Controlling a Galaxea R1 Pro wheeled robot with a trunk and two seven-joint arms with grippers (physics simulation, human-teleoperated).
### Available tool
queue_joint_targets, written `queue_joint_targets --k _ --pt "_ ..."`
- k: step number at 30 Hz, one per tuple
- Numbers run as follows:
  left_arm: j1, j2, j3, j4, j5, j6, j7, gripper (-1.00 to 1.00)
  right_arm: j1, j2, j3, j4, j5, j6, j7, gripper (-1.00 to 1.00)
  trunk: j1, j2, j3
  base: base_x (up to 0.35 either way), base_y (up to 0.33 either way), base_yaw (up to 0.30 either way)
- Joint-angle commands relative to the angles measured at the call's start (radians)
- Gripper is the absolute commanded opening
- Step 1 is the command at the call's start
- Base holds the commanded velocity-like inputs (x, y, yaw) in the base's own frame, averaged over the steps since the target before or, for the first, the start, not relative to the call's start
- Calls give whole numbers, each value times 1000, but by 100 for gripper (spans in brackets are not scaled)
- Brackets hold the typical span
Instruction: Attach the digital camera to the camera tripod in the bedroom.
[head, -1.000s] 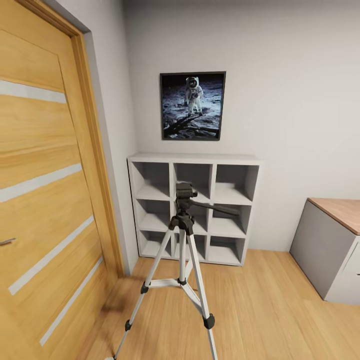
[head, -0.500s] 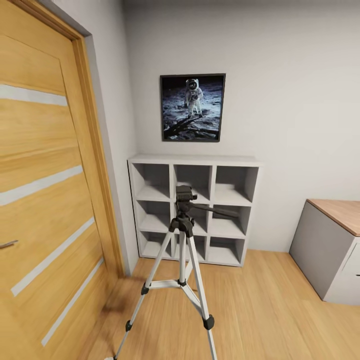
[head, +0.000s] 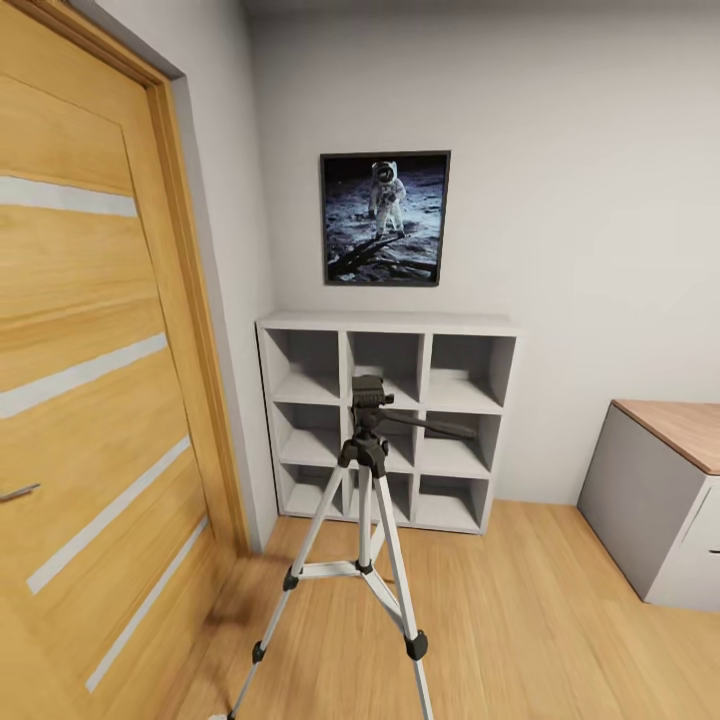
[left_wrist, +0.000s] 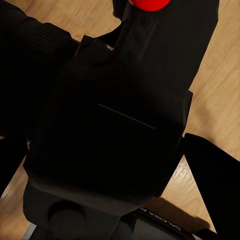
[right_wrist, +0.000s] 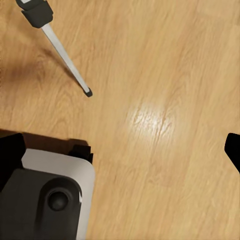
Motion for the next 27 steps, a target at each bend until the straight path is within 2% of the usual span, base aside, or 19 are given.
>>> queue_joint_targets --k 1,27 --pt "-1 0 7 -1 -2 0 2 -100 -2 0 3 3 7 -7 1 100 -4 6 1 0 0 0" --pt "-1 0 7 -1 -2 0 2 -100 -2 3 3 3 7 -4 1 100 -100 182 80 0 0 0"
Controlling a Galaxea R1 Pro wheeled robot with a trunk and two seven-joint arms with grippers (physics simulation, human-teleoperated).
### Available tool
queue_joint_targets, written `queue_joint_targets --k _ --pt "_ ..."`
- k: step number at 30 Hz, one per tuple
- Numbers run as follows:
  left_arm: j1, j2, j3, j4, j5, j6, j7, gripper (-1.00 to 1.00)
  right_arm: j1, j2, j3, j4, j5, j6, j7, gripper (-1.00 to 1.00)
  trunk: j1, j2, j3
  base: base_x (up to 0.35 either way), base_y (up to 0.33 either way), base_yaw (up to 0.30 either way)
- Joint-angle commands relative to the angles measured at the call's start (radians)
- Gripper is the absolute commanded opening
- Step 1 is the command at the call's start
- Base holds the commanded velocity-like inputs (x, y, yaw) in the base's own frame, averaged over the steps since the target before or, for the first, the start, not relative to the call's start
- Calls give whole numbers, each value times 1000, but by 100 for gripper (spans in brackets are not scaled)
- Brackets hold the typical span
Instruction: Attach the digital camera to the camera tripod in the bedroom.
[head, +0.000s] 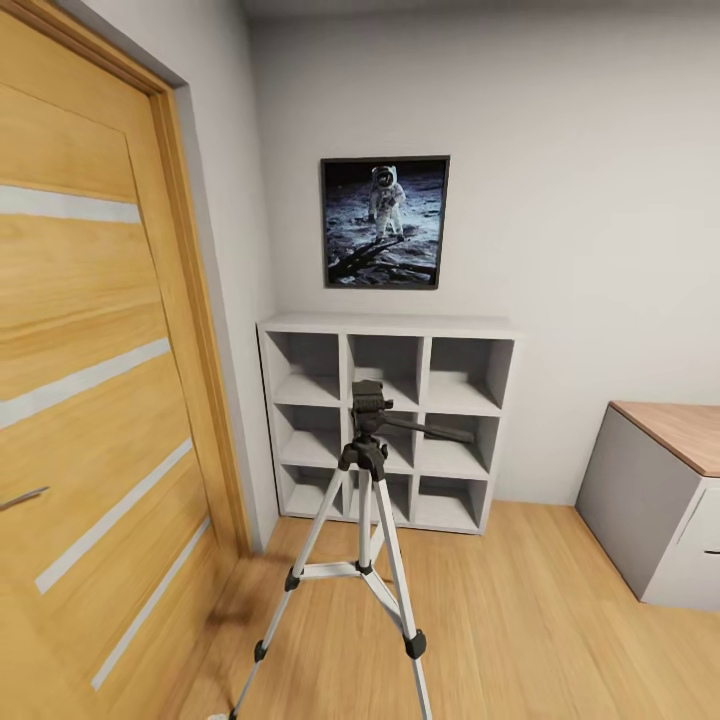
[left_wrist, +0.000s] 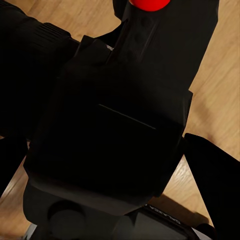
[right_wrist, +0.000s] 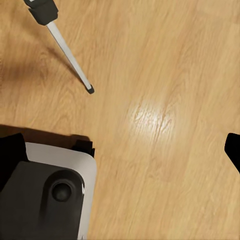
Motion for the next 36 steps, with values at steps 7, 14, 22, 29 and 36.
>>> queue_joint_targets --k 7,14,22,29,36 --pt "0 0 7 -1 -2 0 2 -100 -1 0 3 3 7 -8 1 100 0 -1 0 0 0 0" --pt "0 1 8 -1 -1 0 2 -100 -1 1 3 3 7 -10 0 100 0 -1 0 0 0 0" --pt "0 2 6 -2 46 0 3 -100 -1 2 3 3 7 -11 0 100 0 -1 0 0 0 0" --pt "0 0 4 -5 58 -1 4 -100 -1 4 3 3 5 -10 0 100 0 -1 -1 0 0 0" --pt "0 2 4 -4 59 -1 4 -100 -1 -4 3 3 5 -11 0 100 0 -1 -9 0 0 0"
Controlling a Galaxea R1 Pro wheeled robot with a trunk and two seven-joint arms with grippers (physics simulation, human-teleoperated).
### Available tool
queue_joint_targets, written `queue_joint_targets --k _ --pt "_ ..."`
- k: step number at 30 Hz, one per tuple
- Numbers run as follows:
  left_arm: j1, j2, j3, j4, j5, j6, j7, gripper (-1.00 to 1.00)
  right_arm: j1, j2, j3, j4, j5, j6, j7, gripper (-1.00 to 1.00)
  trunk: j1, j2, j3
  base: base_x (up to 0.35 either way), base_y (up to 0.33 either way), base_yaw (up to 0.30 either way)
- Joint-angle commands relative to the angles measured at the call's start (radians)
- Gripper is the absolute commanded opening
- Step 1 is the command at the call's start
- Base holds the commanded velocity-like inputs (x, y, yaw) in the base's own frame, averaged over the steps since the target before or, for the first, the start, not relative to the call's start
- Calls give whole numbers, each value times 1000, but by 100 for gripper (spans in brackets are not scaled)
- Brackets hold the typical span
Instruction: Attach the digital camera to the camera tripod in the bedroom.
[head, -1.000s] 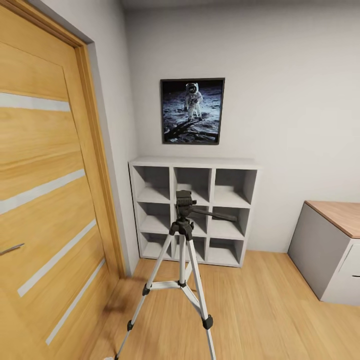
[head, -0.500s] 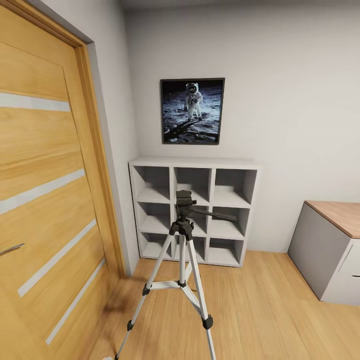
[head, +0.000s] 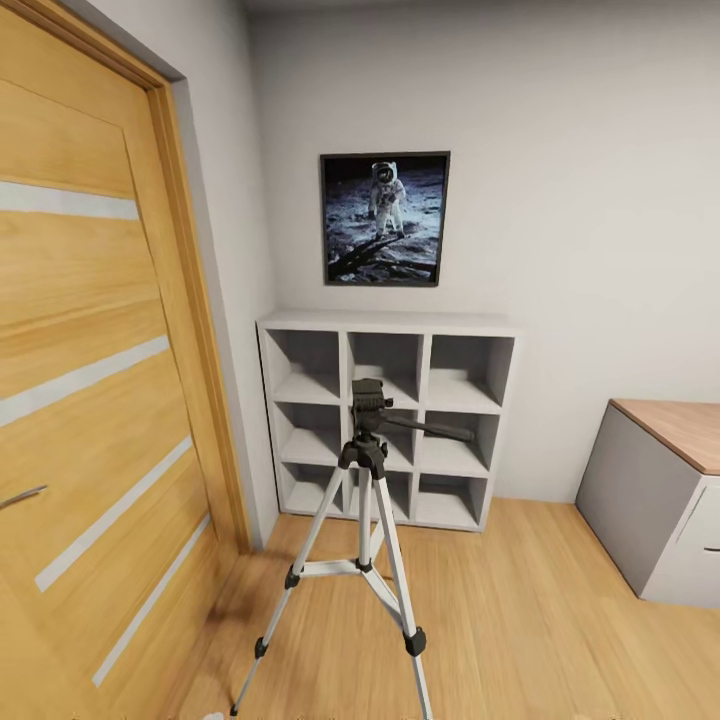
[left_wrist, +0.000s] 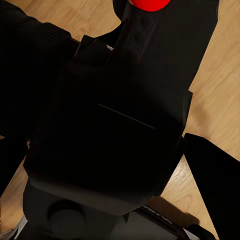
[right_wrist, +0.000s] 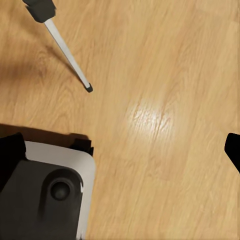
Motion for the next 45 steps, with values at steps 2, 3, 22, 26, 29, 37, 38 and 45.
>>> queue_joint_targets --k 2,3,22,26,29,37,38,45 --pt "0 0 7 0 -4 0 2 -100 -1 -1 3 3 7 -7 1 100 0 -1 -3 0 0 0" --pt "0 0 7 0 -4 0 2 -100 -1 -1 3 3 7 -7 1 100 0 -1 -5 0 0 0" --pt "0 1 7 0 -4 0 2 -100 -1 1 3 3 8 -7 0 100 0 -1 -35 0 0 0" --pt "0 1 7 0 -4 0 2 -100 -1 3 3 3 8 -7 0 100 0 -1 -41 0 0 0" --pt "0 1 7 0 -4 0 2 -100 -1 4 3 3 8 -7 0 100 0 -1 -46 0 0 0" --pt "0 1 7 0 -4 0 2 -100 -1 6 3 3 8 -8 0 100 0 -1 -59 0 0 0" --pt "0 1 7 0 -4 0 2 -100 -1 6 3 3 8 -8 0 100 0 -1 -60 0 0 0" --pt "0 1 7 1 -4 0 2 -100 -1 6 3 3 8 -8 -4 100 0 -1 -71 0 0 0"
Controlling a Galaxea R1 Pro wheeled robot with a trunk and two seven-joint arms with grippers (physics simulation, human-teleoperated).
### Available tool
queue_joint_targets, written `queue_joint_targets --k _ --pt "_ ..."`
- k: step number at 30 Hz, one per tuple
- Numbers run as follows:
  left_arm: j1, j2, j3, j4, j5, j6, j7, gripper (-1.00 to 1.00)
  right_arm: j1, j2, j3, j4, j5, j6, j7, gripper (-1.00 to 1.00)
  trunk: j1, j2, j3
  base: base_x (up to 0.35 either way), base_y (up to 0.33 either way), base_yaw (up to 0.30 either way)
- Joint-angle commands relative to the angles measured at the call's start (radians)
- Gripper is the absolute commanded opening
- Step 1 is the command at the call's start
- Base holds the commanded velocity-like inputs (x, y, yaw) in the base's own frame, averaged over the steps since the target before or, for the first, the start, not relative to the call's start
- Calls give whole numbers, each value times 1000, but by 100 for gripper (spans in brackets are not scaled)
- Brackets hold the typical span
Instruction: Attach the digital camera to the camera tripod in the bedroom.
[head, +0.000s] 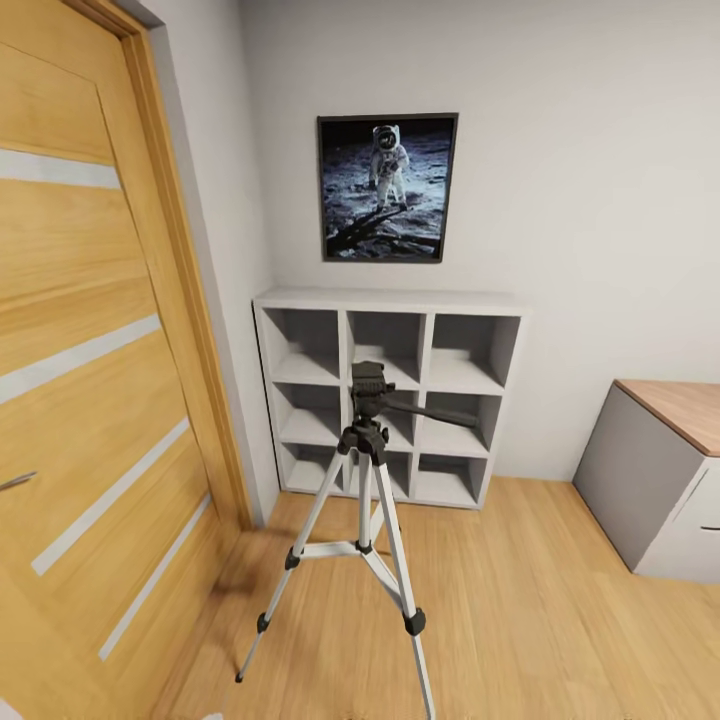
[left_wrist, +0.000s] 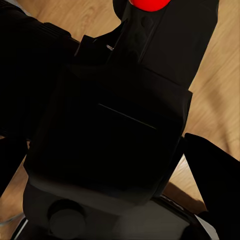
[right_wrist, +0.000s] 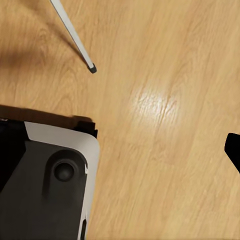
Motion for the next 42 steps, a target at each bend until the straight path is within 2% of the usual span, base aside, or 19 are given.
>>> queue_joint_targets --k 1,42 --pt "-1 0 7 -1 -4 0 2 -100 -2 0 3 3 6 -7 1 100 1 -2 -4 0 0 0" --pt "-1 -1 6 -1 -4 0 2 -100 -2 1 3 3 6 -6 -1 100 1 -2 -69 0 0 0"
